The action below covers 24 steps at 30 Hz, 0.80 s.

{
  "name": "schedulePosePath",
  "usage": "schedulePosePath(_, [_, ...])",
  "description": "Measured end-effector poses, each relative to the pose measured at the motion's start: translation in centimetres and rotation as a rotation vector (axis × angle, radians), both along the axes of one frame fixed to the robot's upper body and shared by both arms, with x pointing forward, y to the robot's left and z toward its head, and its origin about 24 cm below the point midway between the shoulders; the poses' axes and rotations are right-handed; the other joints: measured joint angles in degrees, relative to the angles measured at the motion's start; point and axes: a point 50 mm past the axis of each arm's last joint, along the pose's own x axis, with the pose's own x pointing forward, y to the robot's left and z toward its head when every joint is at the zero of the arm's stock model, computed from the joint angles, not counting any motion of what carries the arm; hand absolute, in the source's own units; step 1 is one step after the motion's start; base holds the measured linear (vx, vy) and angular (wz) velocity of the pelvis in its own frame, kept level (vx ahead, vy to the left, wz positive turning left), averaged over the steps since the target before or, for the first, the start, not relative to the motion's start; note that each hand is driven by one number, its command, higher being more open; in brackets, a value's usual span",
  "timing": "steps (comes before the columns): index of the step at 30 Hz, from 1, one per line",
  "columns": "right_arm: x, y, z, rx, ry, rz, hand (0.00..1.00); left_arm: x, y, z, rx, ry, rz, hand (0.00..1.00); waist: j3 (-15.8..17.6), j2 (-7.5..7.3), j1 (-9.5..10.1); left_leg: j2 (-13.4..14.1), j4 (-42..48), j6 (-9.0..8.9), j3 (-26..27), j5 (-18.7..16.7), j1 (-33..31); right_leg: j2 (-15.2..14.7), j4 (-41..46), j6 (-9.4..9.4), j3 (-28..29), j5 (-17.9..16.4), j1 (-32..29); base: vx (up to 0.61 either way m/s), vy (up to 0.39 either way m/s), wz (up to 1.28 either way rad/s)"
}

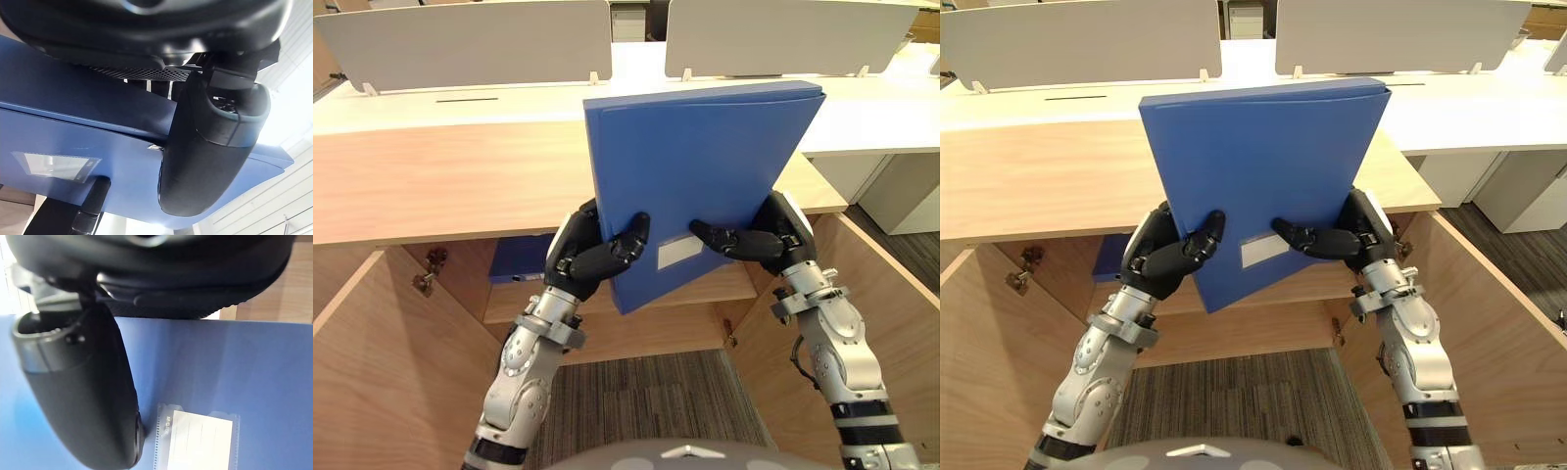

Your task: Walk over to the cabinet, pick up the folder, carry it to the office cabinet, place the folder inside the office cabinet, then close the office cabinet door

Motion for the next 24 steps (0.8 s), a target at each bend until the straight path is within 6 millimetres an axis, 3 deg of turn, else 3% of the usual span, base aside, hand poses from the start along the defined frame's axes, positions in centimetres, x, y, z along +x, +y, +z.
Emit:
schedulePosePath(8, [0.1,1.0,-0.4,0.061,0.003,0.006,0.00,0.2,0.9,0.2,0.036,-0.018,0.065,0.00,0.0,-0.08,0.26,-0.1,0.1,0.09,-0.9,0.3,-0.4,-0.1,-0.1,-0.09,-0.8,0.1,0.1,-0.02,0.002,0.05])
schedulePosePath(9, [0.0,1.5,-0.5,0.072,0.000,0.026,0.00,0.2,1.1,0.3,0.048,-0.025,0.092,1.00,0.0,-0.08,0.25,-0.1,0.1,0.10,-0.9,0.4,-0.4,-0.2,-0.2,-0.09,-0.9,0.2,0.2,-0.04,0.004,0.03])
schedulePosePath(19, [0.0,4.0,-1.0,0.133,-0.006,0.001,0.00,-0.1,1.6,0.7,0.081,-0.051,0.301,1.00,-0.2,-0.63,0.61,-0.1,-0.7,-0.11,-3.1,1.5,-0.5,-0.2,-2.0,-0.22,-3.0,0.9,1.8,-0.03,0.000,0.11])
schedulePosePath(24, [0.1,4.0,-1.0,0.180,-0.005,-0.086,0.00,-1.4,2.8,1.4,0.082,-0.083,0.439,1.00,-0.2,-0.68,0.67,-0.2,-1.0,-0.20,-3.9,1.9,-0.6,-0.3,-2.0,-0.23,-3.7,0.8,1.9,-0.02,0.010,0.08])
